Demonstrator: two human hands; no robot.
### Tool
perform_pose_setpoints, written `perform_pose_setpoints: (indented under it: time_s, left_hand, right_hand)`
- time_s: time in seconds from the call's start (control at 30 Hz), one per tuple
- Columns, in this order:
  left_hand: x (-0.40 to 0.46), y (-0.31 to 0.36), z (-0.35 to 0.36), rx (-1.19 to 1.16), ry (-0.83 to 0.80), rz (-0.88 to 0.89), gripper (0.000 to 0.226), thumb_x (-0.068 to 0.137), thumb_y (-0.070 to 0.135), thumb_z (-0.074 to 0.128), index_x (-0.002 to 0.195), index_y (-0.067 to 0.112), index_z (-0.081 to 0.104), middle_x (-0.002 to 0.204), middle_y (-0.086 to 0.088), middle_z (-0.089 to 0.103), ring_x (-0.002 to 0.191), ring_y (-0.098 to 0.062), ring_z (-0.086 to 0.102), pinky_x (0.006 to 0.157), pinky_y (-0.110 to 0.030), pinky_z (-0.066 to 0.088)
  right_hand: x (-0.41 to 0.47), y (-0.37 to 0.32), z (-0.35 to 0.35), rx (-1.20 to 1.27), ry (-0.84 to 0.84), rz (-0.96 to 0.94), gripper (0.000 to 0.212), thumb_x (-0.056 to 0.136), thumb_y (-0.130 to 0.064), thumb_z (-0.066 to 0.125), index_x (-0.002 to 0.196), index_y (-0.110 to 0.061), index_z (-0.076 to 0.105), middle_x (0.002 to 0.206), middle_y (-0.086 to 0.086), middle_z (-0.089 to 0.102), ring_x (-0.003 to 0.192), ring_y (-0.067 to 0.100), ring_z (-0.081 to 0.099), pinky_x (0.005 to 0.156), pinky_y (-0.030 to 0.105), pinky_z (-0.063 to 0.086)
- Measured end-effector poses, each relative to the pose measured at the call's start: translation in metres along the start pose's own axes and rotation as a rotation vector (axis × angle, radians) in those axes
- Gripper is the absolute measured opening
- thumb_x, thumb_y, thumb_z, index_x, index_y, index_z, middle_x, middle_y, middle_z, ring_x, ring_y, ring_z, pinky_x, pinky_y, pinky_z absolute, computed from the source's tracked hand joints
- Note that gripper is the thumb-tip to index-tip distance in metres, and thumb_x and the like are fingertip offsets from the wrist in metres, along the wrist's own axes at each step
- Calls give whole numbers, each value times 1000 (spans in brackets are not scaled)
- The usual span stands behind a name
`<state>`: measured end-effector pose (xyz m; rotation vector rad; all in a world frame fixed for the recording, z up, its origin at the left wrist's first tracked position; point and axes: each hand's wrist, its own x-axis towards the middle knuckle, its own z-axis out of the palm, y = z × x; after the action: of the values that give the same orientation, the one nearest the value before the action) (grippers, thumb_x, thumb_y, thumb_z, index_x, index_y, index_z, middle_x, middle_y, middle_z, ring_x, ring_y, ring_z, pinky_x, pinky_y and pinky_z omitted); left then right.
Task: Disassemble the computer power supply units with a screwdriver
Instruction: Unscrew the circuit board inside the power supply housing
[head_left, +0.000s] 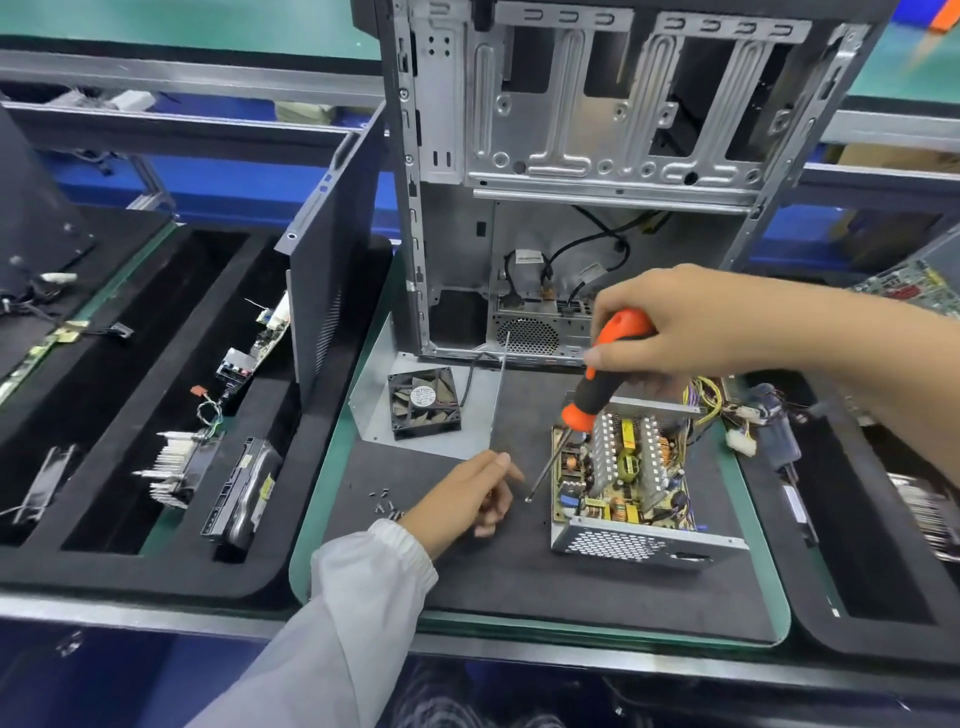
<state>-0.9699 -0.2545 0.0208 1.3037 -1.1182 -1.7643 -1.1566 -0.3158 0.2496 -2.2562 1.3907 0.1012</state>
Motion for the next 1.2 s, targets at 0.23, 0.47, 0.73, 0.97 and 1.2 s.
perform_pose_setpoints:
  time_s: [0.23, 0.47, 0.73, 0.97, 1.2]
  left_hand:
    - [-7, 9, -9, -487, -133, -159, 71, 101, 53, 20, 103, -4, 62, 69, -12, 62, 53, -17, 55, 49, -24, 47]
    - [-2, 17, -6, -529, -209, -26, 33, 96, 21, 48, 109, 1, 70, 83, -6, 69, 65, -7, 61, 59, -17, 52]
    - [12, 34, 7, -270, -84, 42, 35, 94, -17, 34, 110, -4, 63, 83, -14, 67, 63, -11, 60, 59, -20, 51]
    - [27, 57, 50, 184, 110, 23, 34, 96, 2, 40, 86, 9, 72, 53, 7, 45, 42, -3, 33, 45, -20, 21]
    - [38, 78, 73, 495, 158, 273, 21, 97, 15, 57, 82, 24, 69, 77, 10, 73, 78, -5, 68, 78, -23, 51]
  right_hand:
    - [16, 44, 12, 510, -25, 233, 23, 92, -28, 60, 88, -7, 65, 68, 14, 66, 54, 19, 63, 49, 25, 52]
    - [14, 70, 15, 624, -19, 284, 27, 94, -29, 58, 91, -3, 64, 67, 13, 67, 54, 18, 60, 48, 24, 51]
    - [-23, 98, 39, 836, 358, 209, 21, 84, -33, 69, 81, -12, 69, 61, 8, 65, 52, 14, 56, 48, 20, 47]
    - [-24, 81, 66, 997, 625, 80, 17, 84, -34, 68, 88, -17, 67, 76, 11, 64, 55, 11, 52, 46, 18, 37]
    - [-41, 80, 64, 1195, 817, -31, 21, 99, -24, 49, 91, -4, 48, 87, 14, 71, 40, 16, 48, 40, 13, 36]
